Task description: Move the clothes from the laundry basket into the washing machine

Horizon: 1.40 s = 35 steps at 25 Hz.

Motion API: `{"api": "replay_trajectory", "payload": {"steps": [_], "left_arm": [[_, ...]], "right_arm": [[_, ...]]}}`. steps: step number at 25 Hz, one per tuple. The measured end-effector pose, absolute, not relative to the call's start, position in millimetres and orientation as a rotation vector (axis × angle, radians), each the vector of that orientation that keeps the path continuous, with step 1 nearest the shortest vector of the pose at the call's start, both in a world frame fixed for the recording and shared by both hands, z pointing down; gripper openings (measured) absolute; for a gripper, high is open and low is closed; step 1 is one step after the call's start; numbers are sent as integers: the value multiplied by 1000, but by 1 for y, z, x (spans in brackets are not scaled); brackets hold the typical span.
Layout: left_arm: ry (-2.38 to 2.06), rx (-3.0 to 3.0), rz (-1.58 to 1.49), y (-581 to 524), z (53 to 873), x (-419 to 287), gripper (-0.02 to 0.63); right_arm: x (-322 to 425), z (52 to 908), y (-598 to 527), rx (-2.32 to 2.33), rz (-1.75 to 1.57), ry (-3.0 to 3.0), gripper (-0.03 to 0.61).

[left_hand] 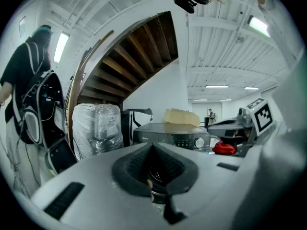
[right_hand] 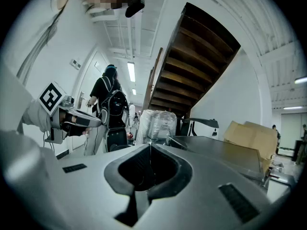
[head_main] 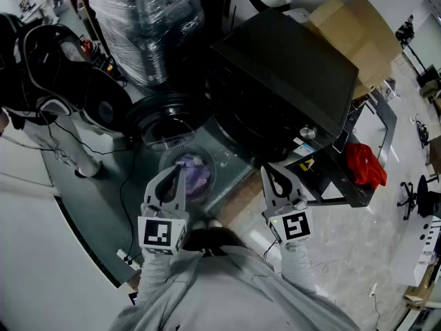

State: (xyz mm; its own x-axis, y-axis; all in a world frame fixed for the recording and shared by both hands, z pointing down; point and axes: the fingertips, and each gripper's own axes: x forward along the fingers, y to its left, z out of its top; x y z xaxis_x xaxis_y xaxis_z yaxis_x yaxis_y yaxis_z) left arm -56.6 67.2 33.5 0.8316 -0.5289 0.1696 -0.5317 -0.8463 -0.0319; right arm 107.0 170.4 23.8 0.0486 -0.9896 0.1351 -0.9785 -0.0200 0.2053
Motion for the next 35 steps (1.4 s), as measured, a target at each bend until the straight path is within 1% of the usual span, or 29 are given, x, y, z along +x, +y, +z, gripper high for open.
{"api": "replay_trajectory", "payload": {"steps": [13, 20, 25, 35], "left_arm": [[-862, 2990, 294, 70, 38, -61, 20], [-824, 2977, 354, 60, 59, -53, 20], [-772, 2956, 415, 49, 97, -36, 20], [-691, 2919, 547, 23, 197, -19, 20]], "right_arm": [[102, 28, 177, 2129, -24, -2016, 23], [106, 43, 171, 2136, 31, -2004, 23], [116, 72, 156, 2147, 97, -1999, 23], [115, 177, 127, 2115, 299, -1955, 23]]}}
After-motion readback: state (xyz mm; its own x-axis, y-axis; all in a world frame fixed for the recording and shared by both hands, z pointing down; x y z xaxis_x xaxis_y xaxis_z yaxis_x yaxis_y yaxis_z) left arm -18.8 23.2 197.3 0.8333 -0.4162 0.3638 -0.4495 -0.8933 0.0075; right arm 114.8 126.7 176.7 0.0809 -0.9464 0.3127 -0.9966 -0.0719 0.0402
